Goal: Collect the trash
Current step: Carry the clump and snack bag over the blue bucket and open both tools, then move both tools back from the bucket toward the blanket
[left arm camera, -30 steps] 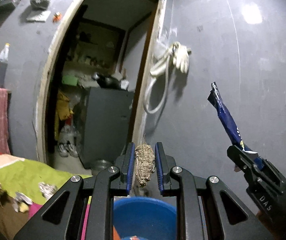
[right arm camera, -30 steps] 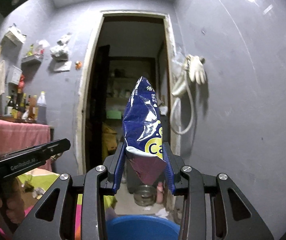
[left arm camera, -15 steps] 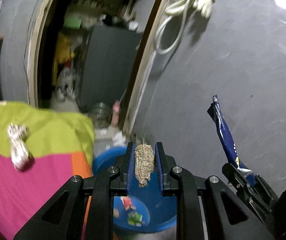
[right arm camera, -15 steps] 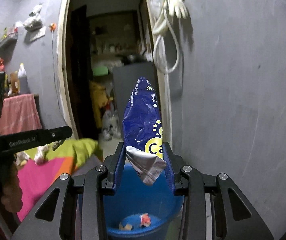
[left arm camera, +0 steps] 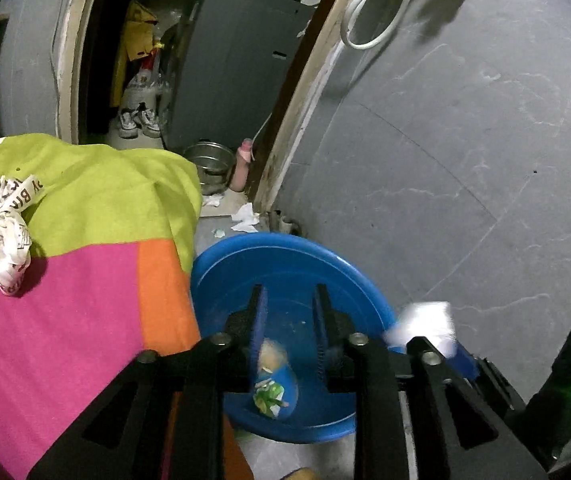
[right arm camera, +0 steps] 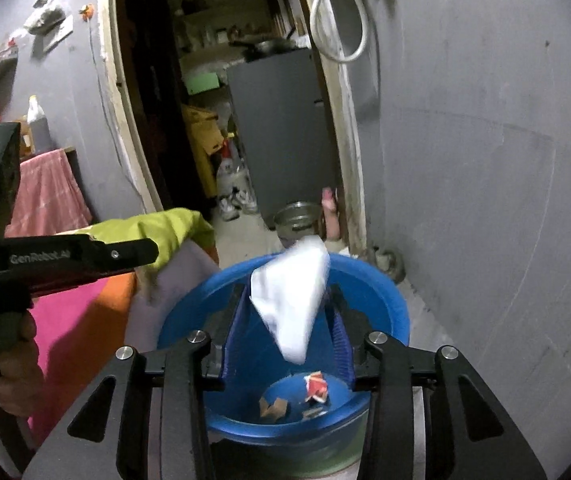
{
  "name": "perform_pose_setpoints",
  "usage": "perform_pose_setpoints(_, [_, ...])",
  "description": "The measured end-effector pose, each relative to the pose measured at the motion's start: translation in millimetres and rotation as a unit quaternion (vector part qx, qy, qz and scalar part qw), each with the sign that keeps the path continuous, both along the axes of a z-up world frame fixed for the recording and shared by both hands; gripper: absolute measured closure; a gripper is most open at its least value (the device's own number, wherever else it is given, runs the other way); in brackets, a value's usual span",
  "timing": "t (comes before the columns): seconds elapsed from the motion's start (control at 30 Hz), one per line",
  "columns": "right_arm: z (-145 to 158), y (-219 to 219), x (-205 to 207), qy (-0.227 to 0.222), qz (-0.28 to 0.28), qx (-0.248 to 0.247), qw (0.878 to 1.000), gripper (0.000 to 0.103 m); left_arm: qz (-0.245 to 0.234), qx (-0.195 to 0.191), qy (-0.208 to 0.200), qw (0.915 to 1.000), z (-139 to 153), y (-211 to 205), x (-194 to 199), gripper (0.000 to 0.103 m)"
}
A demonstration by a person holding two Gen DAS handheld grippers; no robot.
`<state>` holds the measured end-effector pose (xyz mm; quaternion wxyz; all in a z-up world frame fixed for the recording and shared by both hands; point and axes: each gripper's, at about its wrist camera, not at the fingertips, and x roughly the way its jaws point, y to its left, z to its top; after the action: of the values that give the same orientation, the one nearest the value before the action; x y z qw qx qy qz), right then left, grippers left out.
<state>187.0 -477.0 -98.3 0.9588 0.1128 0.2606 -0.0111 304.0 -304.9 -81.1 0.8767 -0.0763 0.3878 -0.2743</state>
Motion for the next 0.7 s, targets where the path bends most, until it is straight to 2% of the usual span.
perform_pose_setpoints(0.23, [14.1, 1.8, -5.3, -0.017, -0.007, 0.001, 1.0, 0.057, 0.008, -0.02, -0.013, 0.9997, 17.2, 14.5, -6.0, 0.073])
perform_pose_setpoints(0.43, [56.3, 10.7, -24.7, -0.086, -0.02, -0.021, 0.996, 0.043, 0.031, -0.044, -0.087, 0.9948, 60.9, 45.7, -28.6, 0.062])
perform_pose_setpoints(0.5, [73.8, 17.3, -33.0, -0.117, -0.026, -0.027, 0.992, 0.026, 0.042, -0.048, -0.11, 0.9919, 76.2, 59.7, -36.2, 0.049])
perform_pose_setpoints(0.63, [106.1, 33.0, -46.3, -0.165, -0.027, -0.04, 0.985, 0.021, 0.06, -0.045, -0.162, 0.9839, 104.1, 89.1, -53.9, 0.037])
perform_pose_setpoints(0.7, [119.1, 41.2, -49.5, -0.182, -0.025, -0.041, 0.982, 0.017, 0.071, -0.043, -0.188, 0.9786, 117.6, 105.2, -63.0, 0.022])
